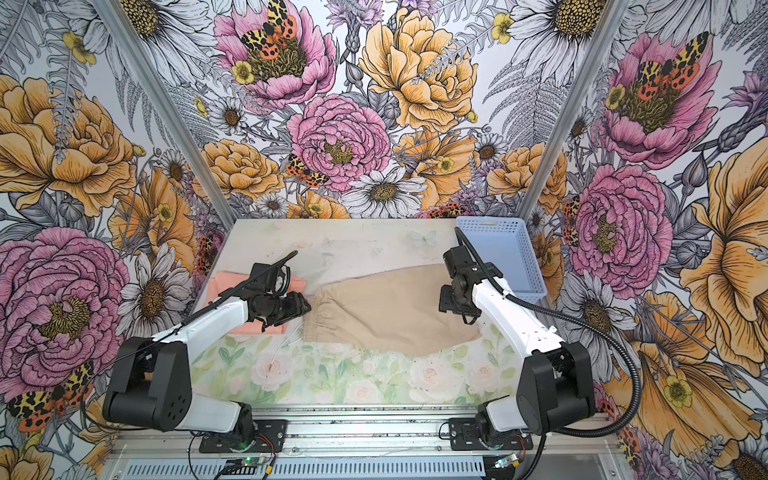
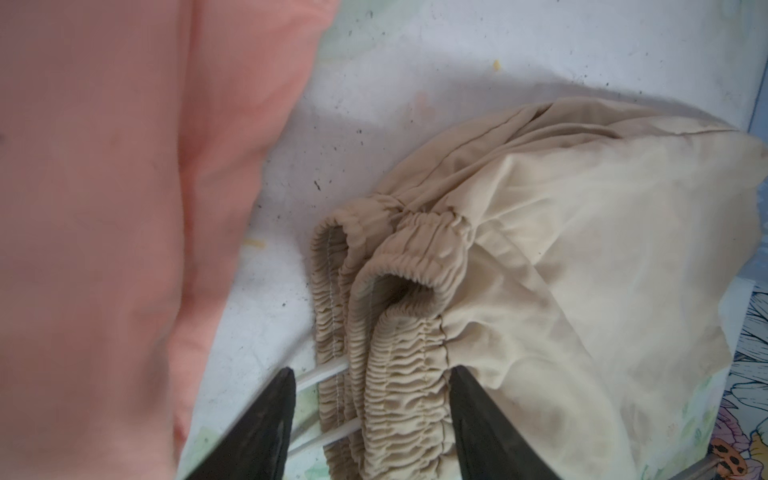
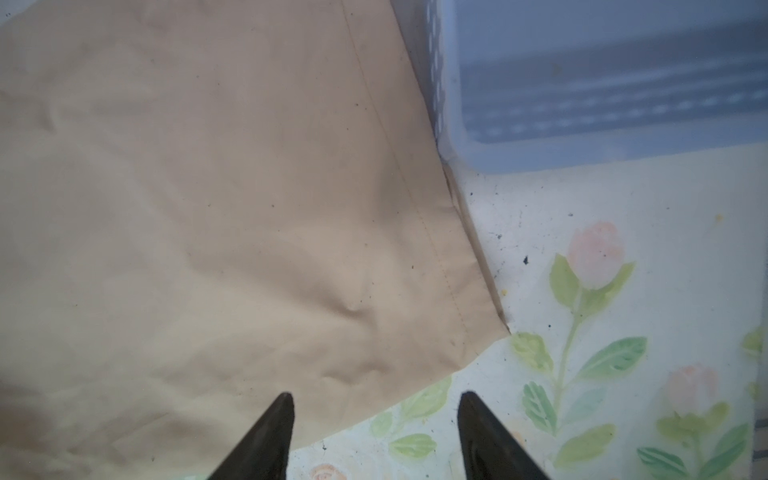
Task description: Fold and stack the mixed laundry pile
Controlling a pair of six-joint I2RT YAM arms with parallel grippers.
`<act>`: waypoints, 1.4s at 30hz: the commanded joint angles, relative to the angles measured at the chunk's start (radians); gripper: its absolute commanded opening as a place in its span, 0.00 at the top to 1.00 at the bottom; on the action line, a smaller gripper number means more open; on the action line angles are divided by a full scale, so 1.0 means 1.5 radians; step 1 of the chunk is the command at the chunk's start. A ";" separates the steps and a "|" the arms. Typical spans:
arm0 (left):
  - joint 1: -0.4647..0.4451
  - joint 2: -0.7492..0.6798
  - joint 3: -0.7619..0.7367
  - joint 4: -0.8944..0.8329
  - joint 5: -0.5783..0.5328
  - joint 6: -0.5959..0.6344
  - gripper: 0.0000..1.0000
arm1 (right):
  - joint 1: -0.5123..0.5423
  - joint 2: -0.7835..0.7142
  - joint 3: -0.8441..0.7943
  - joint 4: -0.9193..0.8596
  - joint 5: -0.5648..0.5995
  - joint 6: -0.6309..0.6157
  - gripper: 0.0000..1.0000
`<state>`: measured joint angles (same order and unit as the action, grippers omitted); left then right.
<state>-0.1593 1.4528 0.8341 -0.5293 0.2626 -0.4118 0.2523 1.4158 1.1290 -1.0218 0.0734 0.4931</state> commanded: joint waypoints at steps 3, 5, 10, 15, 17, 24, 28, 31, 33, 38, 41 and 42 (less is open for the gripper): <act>-0.001 0.035 0.009 0.071 0.030 0.025 0.41 | 0.007 -0.012 0.015 -0.005 -0.005 0.003 0.35; -0.002 0.047 0.011 0.066 0.026 0.029 0.41 | 0.007 -0.014 0.017 -0.005 -0.005 0.001 0.35; -0.013 0.057 0.017 0.041 -0.010 0.042 0.39 | 0.007 -0.015 0.019 -0.005 -0.004 -0.003 0.33; -0.028 0.081 0.015 0.049 -0.017 0.043 0.34 | 0.008 -0.010 0.021 -0.002 -0.004 -0.007 0.33; -0.034 0.094 0.021 0.049 -0.022 0.044 0.32 | 0.007 -0.008 0.023 -0.002 -0.004 -0.008 0.33; -0.039 0.112 0.021 0.043 -0.055 0.015 0.35 | 0.008 -0.011 0.022 -0.002 -0.004 -0.011 0.32; -0.045 0.121 0.023 0.041 -0.063 0.006 0.48 | 0.008 -0.009 0.021 -0.001 -0.005 -0.012 0.32; -0.047 0.128 0.021 0.042 -0.065 0.004 0.56 | 0.007 -0.009 0.021 -0.001 -0.006 -0.011 0.32; -0.048 0.133 0.019 0.041 -0.067 0.004 0.59 | 0.007 -0.009 0.023 -0.001 -0.006 -0.013 0.32; -0.049 0.138 0.013 0.042 -0.072 0.000 0.67 | 0.007 -0.008 0.022 0.000 -0.007 -0.014 0.32; -0.050 0.145 0.007 0.042 -0.074 0.002 0.75 | 0.008 -0.008 0.021 0.000 -0.006 -0.013 0.32; -0.050 0.150 0.006 0.042 -0.073 0.002 0.78 | 0.007 -0.008 0.021 0.000 -0.007 -0.014 0.31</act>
<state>-0.2253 1.6325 0.8604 -0.4656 0.1871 -0.4164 0.2569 1.4158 1.1313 -1.0214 0.0734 0.4782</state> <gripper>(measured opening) 0.242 0.684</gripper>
